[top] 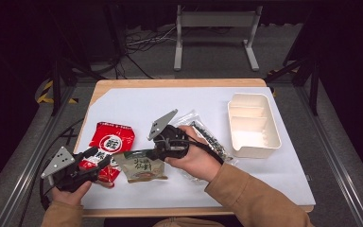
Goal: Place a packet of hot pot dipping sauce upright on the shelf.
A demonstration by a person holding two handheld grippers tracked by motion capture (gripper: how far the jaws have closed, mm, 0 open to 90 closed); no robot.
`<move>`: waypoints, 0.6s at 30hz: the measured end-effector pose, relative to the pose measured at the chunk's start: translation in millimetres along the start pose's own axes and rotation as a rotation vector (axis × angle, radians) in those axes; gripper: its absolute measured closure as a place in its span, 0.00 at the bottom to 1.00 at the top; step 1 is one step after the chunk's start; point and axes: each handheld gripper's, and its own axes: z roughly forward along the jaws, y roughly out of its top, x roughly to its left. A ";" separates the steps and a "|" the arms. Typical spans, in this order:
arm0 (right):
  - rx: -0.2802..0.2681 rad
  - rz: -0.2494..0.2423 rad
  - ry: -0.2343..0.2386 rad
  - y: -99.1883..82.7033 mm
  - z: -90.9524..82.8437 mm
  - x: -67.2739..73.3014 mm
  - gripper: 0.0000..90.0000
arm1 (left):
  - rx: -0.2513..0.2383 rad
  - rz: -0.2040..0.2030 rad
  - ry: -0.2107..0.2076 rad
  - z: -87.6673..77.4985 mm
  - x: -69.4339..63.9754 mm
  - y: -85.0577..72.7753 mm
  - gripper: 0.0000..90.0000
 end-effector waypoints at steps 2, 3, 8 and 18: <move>-0.002 -0.005 -0.015 0.5 -3.9 0.6 1.00 | 0.004 -0.002 -0.002 0.0 0.7 -0.2 0.42; -0.002 -0.007 -0.022 0.7 -6.3 0.8 1.00 | 0.004 -0.003 -0.002 0.0 1.1 -0.4 0.42; -0.010 -0.019 -0.052 1.4 -17.7 0.5 1.00 | 0.006 -0.011 -0.001 0.3 2.0 -0.7 0.42; -0.029 -0.037 -0.099 0.7 -38.4 -4.8 1.00 | 0.012 -0.017 -0.005 1.6 3.1 -1.5 0.42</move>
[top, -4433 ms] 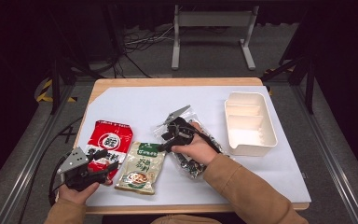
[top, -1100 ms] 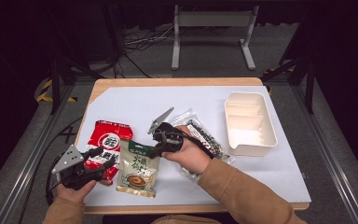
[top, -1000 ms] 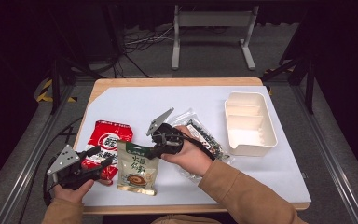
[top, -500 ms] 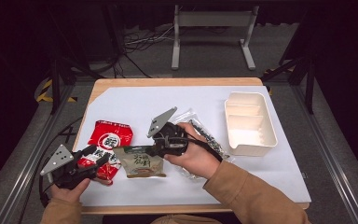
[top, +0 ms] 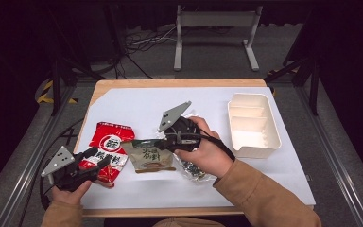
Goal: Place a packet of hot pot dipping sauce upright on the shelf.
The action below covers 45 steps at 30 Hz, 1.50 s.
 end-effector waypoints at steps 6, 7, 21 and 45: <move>-0.005 0.003 -0.031 -2.9 -11.1 -6.4 1.00 | 0.001 -0.002 0.000 0.6 0.2 -0.2 0.42; -0.006 0.005 -0.037 -3.5 -13.6 -7.6 1.00 | 0.002 -0.001 0.000 0.7 0.2 -0.2 0.42; -0.017 0.019 -0.104 -12.6 -42.2 -23.0 1.00 | 0.007 -0.002 0.006 1.8 0.7 -1.0 0.41; -0.046 0.072 -0.221 -41.5 -98.9 -58.1 1.00 | 0.018 -0.004 0.014 3.4 1.2 -1.8 0.41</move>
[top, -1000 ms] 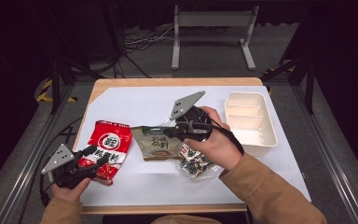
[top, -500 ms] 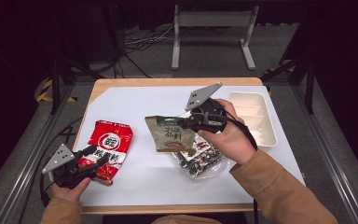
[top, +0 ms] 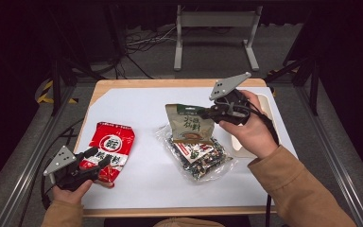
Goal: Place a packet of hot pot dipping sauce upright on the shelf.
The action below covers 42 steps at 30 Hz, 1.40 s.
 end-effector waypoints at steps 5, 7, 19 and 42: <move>-0.006 0.013 -0.018 -5.9 -10.7 -12.5 1.00 | 0.001 0.003 0.002 0.7 0.3 -0.3 0.41; -0.007 0.012 -0.028 -7.9 -14.0 -17.3 1.00 | 0.001 0.002 0.002 0.8 0.4 -0.4 0.41; -0.030 0.015 -0.085 -21.9 -35.9 -43.5 1.00 | 0.007 -0.003 0.003 1.8 0.8 -1.1 0.41; -0.022 0.012 -0.167 -49.2 -66.7 -96.5 1.00 | 0.018 -0.010 0.022 -2.8 1.2 -5.0 0.41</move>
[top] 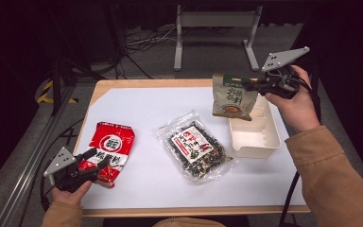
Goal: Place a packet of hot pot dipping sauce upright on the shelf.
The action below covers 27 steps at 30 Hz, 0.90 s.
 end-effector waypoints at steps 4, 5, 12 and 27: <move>0.004 -0.019 -0.003 -4.3 -2.1 -13.1 1.00 | 0.005 -0.004 0.007 -5.3 0.0 -3.4 0.41; 0.004 -0.019 -0.003 -4.3 -2.1 -13.1 1.00 | 0.005 -0.004 0.007 -5.3 0.0 -3.4 0.41; 0.012 -0.049 -0.032 -7.6 -3.9 -30.1 1.00 | 0.019 0.012 0.013 -8.1 -4.1 -5.7 0.41; 0.022 -0.067 -0.090 -25.5 9.0 -65.6 1.00 | 0.026 0.012 0.017 -7.3 -5.6 -7.0 0.41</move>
